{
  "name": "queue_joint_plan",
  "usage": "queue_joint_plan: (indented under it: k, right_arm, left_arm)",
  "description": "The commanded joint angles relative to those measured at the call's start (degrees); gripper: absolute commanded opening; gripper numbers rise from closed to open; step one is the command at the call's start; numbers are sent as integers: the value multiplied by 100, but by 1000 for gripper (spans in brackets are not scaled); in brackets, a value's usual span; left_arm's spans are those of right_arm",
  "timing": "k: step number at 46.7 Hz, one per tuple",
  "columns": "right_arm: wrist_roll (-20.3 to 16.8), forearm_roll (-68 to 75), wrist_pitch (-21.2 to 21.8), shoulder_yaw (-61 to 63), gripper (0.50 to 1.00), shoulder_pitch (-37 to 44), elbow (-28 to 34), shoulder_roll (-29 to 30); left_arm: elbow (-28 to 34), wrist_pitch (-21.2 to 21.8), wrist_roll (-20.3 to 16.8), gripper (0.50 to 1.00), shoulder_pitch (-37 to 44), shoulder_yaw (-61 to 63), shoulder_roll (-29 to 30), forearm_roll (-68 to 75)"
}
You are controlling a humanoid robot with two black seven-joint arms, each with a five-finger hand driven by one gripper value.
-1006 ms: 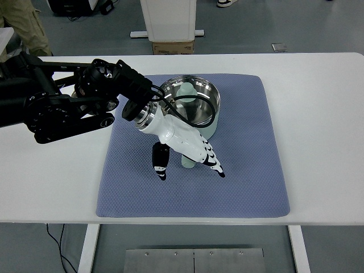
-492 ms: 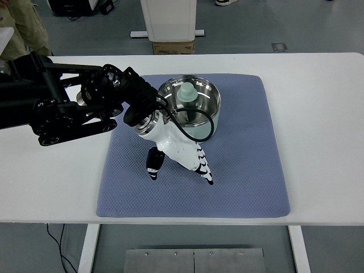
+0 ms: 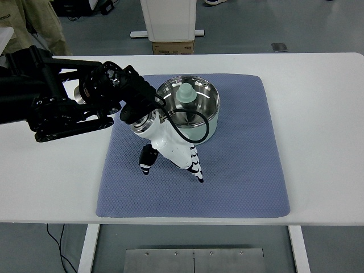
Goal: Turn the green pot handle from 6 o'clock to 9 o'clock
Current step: 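Swing the held handle toward the left arm, rotating the pan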
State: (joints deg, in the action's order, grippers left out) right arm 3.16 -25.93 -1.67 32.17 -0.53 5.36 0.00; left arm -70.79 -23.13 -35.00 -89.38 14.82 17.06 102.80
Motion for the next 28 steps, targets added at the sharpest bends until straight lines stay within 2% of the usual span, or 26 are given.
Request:
queue_joint_plan:
  k: [1, 28]
  right_arm:
    - [0, 0, 0, 0, 1000, 0, 0, 0]
    - [0, 0, 0, 0, 1000, 0, 0, 0]
  left_arm:
    - [-5, 1, 0, 1000, -1, 21, 8, 91]
    - [13, 1, 0, 1000, -194, 196, 87, 1198]
